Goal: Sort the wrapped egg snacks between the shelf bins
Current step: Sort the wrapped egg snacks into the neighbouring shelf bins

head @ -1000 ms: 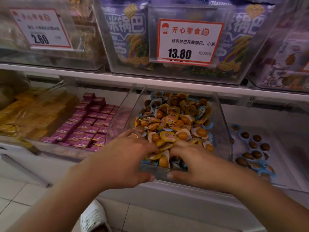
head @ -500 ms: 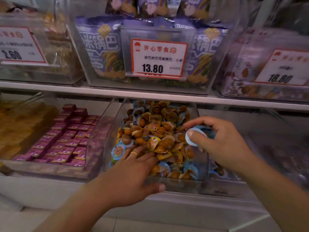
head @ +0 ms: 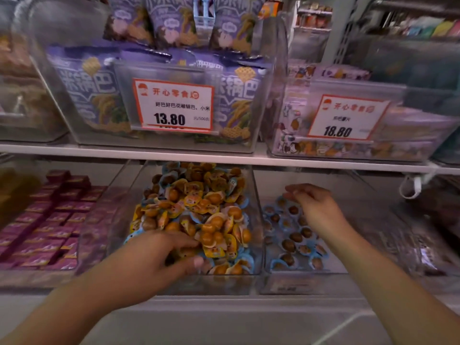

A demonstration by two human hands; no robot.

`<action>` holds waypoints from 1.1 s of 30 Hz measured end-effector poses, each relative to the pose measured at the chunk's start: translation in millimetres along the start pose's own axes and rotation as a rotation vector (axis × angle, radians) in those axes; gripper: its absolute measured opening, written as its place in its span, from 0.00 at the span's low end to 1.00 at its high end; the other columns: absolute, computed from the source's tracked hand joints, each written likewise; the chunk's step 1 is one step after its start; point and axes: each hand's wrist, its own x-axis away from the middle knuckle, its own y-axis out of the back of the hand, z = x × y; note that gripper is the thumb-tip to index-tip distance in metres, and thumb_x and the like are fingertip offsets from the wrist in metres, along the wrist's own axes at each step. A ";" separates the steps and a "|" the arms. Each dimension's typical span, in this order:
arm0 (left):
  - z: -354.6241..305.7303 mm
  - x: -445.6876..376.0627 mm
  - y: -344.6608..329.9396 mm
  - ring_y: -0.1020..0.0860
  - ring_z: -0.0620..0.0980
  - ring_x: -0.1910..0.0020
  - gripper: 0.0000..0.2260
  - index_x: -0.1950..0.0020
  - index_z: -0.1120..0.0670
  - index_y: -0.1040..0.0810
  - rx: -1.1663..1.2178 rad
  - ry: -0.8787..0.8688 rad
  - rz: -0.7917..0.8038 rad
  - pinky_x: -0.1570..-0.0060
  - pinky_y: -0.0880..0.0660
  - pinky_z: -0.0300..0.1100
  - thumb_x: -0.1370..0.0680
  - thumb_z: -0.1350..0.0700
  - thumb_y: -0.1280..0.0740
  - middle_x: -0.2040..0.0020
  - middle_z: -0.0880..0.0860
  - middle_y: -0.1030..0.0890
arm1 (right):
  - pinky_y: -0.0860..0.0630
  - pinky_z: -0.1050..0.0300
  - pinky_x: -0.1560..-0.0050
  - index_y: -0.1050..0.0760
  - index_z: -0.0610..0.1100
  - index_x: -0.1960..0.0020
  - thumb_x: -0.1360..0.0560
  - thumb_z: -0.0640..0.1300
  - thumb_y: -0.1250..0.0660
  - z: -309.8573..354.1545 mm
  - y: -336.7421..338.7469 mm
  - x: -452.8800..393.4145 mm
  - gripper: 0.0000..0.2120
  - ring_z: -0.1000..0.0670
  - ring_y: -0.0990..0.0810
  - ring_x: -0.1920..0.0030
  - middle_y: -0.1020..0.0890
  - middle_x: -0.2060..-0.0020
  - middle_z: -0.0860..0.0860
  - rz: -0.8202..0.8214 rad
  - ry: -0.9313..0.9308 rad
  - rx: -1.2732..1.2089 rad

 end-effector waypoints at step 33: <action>37.0 54.9 50.9 0.24 0.38 0.63 0.10 0.55 0.45 0.23 0.048 0.129 -0.492 0.66 0.33 0.30 0.24 0.51 0.44 0.63 0.40 0.23 | 0.44 0.49 0.26 0.42 0.51 0.21 0.22 0.65 0.47 35.4 -160.4 107.0 0.33 0.50 0.37 0.30 0.34 0.27 0.54 0.743 0.973 0.932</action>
